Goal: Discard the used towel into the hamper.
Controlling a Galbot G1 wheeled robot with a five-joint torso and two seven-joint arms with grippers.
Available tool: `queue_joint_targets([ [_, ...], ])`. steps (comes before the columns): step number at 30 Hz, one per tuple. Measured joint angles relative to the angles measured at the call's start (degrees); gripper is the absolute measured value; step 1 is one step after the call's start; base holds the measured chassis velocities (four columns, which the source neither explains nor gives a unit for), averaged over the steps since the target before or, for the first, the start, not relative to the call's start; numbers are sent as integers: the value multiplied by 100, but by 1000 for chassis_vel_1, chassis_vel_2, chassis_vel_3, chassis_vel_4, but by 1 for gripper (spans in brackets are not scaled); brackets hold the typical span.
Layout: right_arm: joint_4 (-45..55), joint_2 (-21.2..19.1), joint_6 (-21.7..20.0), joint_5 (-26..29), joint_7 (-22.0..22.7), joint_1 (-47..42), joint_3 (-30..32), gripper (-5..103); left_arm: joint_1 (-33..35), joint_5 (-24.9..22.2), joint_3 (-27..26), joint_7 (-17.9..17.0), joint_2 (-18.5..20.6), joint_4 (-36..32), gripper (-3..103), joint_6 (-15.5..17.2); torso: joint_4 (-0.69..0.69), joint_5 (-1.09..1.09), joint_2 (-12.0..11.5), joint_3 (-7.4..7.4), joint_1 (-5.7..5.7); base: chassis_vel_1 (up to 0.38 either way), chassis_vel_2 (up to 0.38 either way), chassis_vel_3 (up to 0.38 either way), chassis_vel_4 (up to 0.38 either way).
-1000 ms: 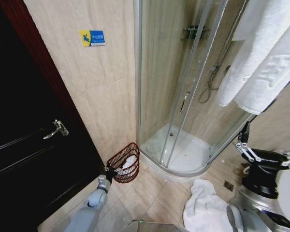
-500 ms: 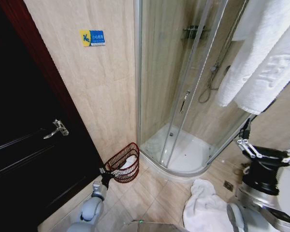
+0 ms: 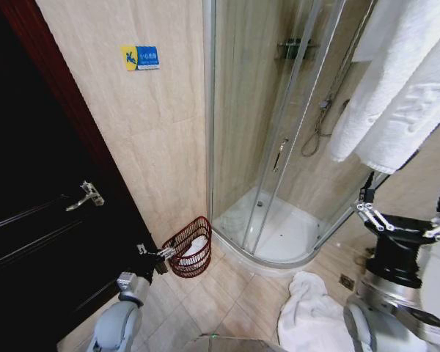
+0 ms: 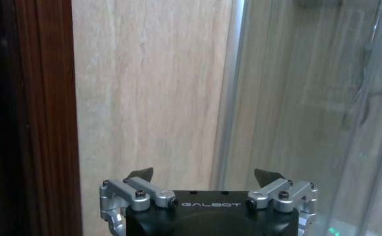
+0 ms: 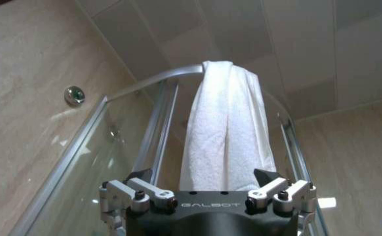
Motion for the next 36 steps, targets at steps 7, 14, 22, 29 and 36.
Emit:
queue_joint_targets([
  [7,29,-28,-45,179,-13,-19,73,100,312,37,-35,156,-271,-877,100,326,0,1,0,0,0,0,0,0,0],
  [14,32,-50,-70,211,-11,9,49,100,590,201,79,30,-477,-1471,100,266,0,0,0,0,0,0,0,0,0],
  [22,36,-44,-75,296,-11,25,46,100,829,310,266,-8,-674,-1888,100,389,0,0,0,0,0,0,0,0,0],
  [29,25,-32,-56,340,-8,38,46,100,933,462,310,22,-828,-1877,100,384,0,0,0,0,0,0,0,0,0],
  [36,27,-47,-58,377,-8,65,34,100,994,549,398,33,-977,-1857,100,370,0,0,0,0,0,0,0,0,0],
])
